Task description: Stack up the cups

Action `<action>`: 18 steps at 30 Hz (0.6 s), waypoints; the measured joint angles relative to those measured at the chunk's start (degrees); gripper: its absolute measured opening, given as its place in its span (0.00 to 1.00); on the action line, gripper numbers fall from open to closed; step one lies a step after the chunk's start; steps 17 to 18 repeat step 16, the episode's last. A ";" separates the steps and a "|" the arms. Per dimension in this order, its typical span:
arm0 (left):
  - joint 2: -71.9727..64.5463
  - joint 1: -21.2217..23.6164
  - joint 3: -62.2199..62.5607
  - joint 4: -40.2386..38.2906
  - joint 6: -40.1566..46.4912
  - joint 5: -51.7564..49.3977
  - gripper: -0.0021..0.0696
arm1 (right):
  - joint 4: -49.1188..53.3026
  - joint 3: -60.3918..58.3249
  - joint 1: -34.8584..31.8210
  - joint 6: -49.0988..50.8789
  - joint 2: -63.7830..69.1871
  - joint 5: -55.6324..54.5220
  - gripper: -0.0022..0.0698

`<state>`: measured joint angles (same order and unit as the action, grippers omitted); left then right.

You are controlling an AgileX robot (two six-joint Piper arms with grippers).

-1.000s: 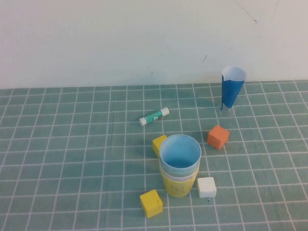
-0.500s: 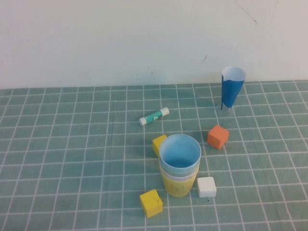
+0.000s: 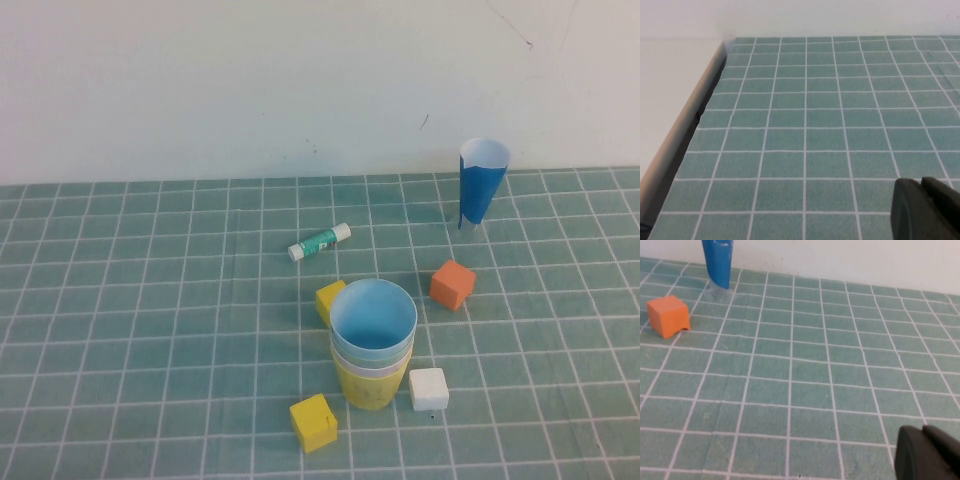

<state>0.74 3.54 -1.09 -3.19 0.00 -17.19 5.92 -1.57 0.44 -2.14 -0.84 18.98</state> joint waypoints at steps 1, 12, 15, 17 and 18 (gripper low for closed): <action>0.00 0.00 0.00 -0.09 0.00 0.00 0.03 | 0.00 0.00 0.00 0.00 0.00 0.00 0.03; 0.00 0.00 0.00 -0.22 0.00 -0.04 0.03 | 0.00 0.00 0.00 -0.31 0.00 0.00 0.03; 0.00 0.00 0.00 -0.22 0.00 -0.04 0.03 | 0.00 0.00 0.00 -0.31 0.00 0.00 0.03; 0.00 0.00 0.00 -0.22 0.00 -0.04 0.03 | 0.00 0.00 0.00 -0.31 0.00 0.00 0.03; 0.00 0.00 0.00 -0.22 0.00 -0.04 0.03 | 0.00 0.00 0.00 -0.31 0.00 0.00 0.03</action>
